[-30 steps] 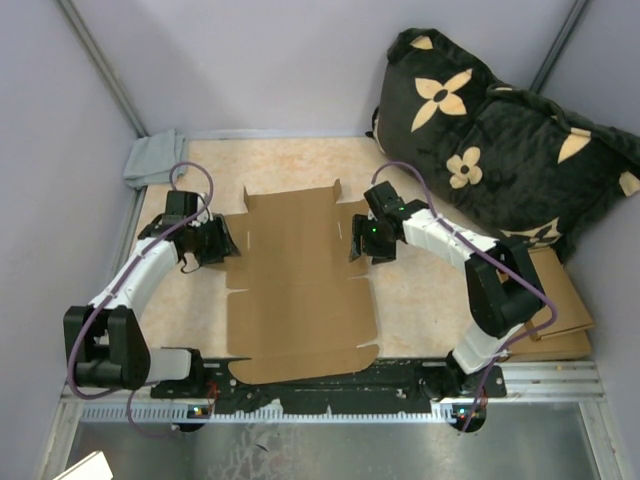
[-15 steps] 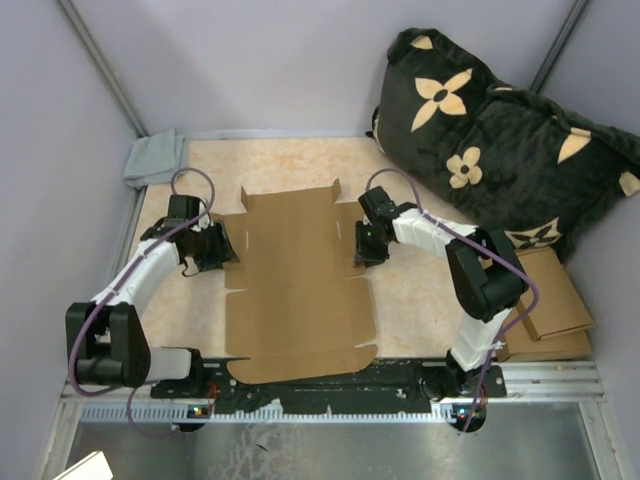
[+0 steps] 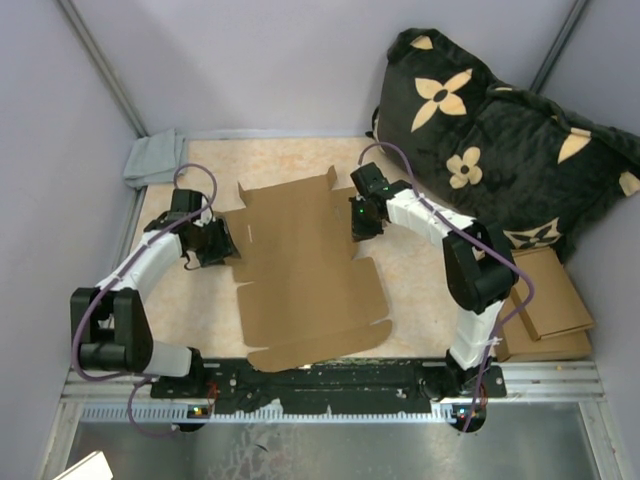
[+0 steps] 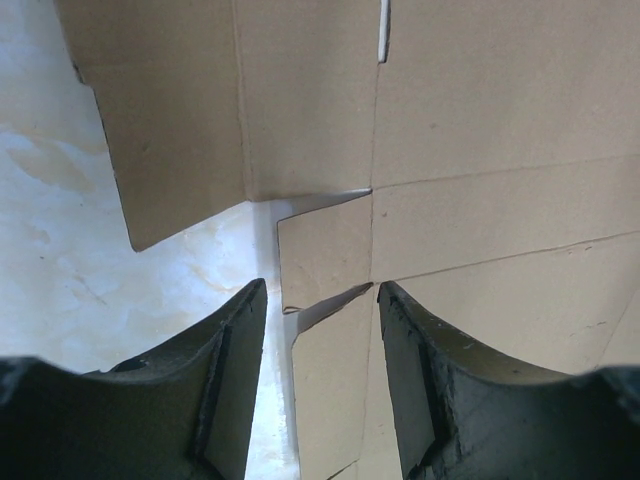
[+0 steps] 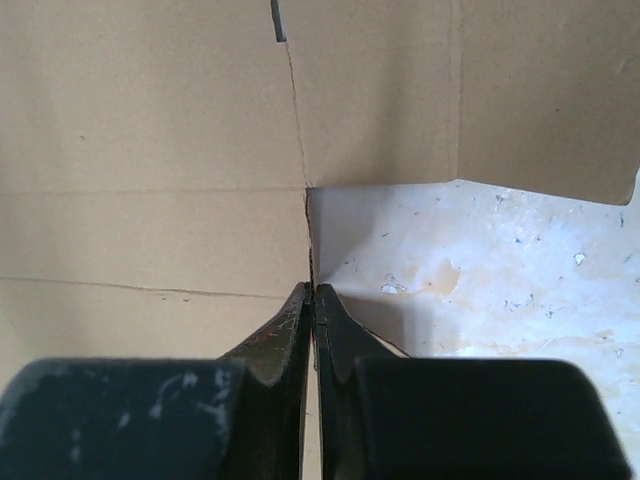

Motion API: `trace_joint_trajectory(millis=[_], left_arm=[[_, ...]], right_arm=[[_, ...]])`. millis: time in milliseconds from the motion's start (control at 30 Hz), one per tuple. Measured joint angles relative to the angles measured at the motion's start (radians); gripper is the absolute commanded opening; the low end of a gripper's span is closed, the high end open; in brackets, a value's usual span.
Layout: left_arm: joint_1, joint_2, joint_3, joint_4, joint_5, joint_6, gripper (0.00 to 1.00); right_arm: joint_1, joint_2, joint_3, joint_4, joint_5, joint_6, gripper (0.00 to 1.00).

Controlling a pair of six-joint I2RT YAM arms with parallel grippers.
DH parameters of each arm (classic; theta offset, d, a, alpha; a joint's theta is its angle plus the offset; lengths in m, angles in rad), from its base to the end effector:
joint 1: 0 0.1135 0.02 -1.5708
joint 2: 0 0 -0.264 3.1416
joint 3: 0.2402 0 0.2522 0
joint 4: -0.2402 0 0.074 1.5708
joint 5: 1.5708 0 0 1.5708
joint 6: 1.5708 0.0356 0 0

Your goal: Fold the paper box

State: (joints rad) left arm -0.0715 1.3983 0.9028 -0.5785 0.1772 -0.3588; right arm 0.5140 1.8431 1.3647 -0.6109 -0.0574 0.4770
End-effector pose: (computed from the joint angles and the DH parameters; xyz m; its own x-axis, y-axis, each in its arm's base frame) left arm 0.2695 -0.0256 0.2140 -0.8751 -0.2838 -0.3918 -0.1636 0.9357 -0.3125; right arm 0.3358 0.1920 0.2112 -0.9216 0.0060 -0.3881 -0.1023 0.9608 0.2578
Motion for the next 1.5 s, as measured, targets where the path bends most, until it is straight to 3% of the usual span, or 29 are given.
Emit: trace_joint_trajectory(millis=[800, 1033, 1500], left_arm=[[0.0, 0.154, -0.003, 0.061, 0.023, -0.007, 0.54], [0.0, 0.154, -0.003, 0.075, 0.042, -0.007, 0.43], [-0.036, 0.154, 0.051, 0.092, 0.143, -0.039, 0.42]], right_arm=[[0.0, 0.082, 0.098, -0.039, 0.023, -0.01, 0.04], [0.0, 0.082, 0.098, -0.038, 0.018, -0.01, 0.04], [-0.002, 0.09, 0.098, -0.027, -0.01, -0.011, 0.12]])
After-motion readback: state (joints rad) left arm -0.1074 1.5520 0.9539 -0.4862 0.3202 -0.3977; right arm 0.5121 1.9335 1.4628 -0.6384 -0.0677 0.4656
